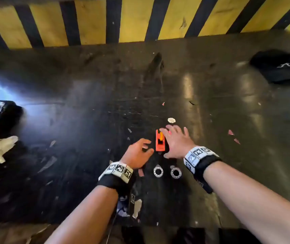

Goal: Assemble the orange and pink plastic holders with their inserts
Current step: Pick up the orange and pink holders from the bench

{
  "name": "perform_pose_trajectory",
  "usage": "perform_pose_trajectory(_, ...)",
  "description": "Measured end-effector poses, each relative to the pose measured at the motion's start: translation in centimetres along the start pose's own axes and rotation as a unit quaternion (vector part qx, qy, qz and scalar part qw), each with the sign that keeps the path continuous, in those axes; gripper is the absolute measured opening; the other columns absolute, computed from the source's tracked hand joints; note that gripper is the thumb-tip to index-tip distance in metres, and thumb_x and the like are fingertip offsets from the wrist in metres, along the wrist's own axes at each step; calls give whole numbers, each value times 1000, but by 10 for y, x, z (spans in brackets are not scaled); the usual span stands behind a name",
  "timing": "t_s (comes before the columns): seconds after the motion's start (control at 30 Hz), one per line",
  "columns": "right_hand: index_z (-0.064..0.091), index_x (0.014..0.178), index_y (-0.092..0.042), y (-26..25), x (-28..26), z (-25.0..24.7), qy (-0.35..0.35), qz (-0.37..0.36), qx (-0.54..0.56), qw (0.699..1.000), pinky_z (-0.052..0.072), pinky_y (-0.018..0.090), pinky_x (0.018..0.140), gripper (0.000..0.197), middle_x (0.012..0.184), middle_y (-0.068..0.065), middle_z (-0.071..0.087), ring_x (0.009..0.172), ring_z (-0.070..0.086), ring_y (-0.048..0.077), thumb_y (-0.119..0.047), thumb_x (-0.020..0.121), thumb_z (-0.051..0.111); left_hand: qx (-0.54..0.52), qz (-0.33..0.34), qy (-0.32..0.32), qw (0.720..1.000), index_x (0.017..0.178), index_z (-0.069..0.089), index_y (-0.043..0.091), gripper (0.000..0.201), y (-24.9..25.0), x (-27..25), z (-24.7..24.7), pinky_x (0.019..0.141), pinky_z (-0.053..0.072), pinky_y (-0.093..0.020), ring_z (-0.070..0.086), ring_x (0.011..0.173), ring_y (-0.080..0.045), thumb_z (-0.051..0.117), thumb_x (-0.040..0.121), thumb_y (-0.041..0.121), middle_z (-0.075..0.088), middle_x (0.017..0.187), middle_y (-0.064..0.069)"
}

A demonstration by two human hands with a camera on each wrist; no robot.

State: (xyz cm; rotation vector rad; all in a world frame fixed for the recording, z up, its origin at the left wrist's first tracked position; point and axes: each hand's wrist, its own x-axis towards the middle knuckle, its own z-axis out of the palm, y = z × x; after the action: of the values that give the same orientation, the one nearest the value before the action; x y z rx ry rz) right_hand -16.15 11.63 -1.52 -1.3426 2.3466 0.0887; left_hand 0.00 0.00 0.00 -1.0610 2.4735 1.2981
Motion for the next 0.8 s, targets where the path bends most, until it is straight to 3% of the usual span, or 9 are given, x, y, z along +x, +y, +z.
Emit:
perform_pose_trajectory(0.1,17,162,-25,-4,25,4,-25,1,-76,997,6,71,120,118,168,6,21,155,18,36,-61,71,82,7,-13,-8,1000,145,54,18,50,1,13,5,109,44,-32,63,124,-24,65,99,33,67,134,-7)
perform_pose_trajectory(0.17,19,161,-22,-6,35,9,-28,-9,-98,995,2,74,118,114,164,5,30,153,25,34,-62,73,79,3,-25,-16,1000,147,51,19,52,0,14,8,109,43,-30,61,127,-24,64,99,34,65,137,-7)
perform_pose_trajectory(0.27,26,159,-20,-6,39,18,9,-26,-96,995,0,74,118,108,153,1,44,144,40,27,-60,74,79,-18,-38,-30,999,148,50,22,52,-7,12,12,103,41,-25,60,128,-21,63,99,35,63,139,-6)
perform_pose_trajectory(0.37,30,157,-21,-6,31,15,30,-47,-52,997,-1,70,120,105,153,0,44,145,41,25,-56,72,80,-34,-41,-19,998,147,50,22,51,-13,11,11,102,44,-26,61,125,-20,63,99,36,63,139,-6)
perform_pose_trajectory(0.47,29,159,-23,-8,8,9,51,-77,69,993,19,58,123,109,154,-1,39,144,41,25,-54,68,81,-63,-37,11,997,146,51,22,50,-14,6,2,105,46,-30,63,123,-19,61,101,39,65,137,-5)
perform_pose_trajectory(0.57,29,159,-24,-10,-26,3,65,-112,209,969,41,37,111,108,150,-3,37,136,43,20,-45,69,85,-104,-32,7,994,148,49,24,53,-9,0,-6,103,55,-41,70,113,-17,55,102,50,69,133,-2)
perform_pose_trajectory(0.63,29,160,-26,-11,-47,-3,67,-130,240,960,43,30,107,107,151,-4,35,136,41,16,-40,71,87,-151,-22,-17,988,148,49,24,50,-1,-5,-9,92,62,-44,76,99,-17,52,104,47,74,121,-2)
perform_pose_trajectory(0.7,29,160,-27,-11,-63,-7,70,-129,256,955,40,24,105,107,154,-5,35,138,40,13,-38,72,89,-192,-6,-42,981,147,50,22,43,9,-12,-9,89,64,-46,78,94,-21,50,107,37,76,112,-3)
perform_pose_trajectory(0.8,31,158,-26,-8,-79,-9,90,-127,278,948,46,32,109,107,155,-6,40,138,46,14,-38,71,91,-219,18,-65,973,146,53,21,39,23,-22,-10,90,64,-45,78,99,-24,49,108,32,75,116,-7)
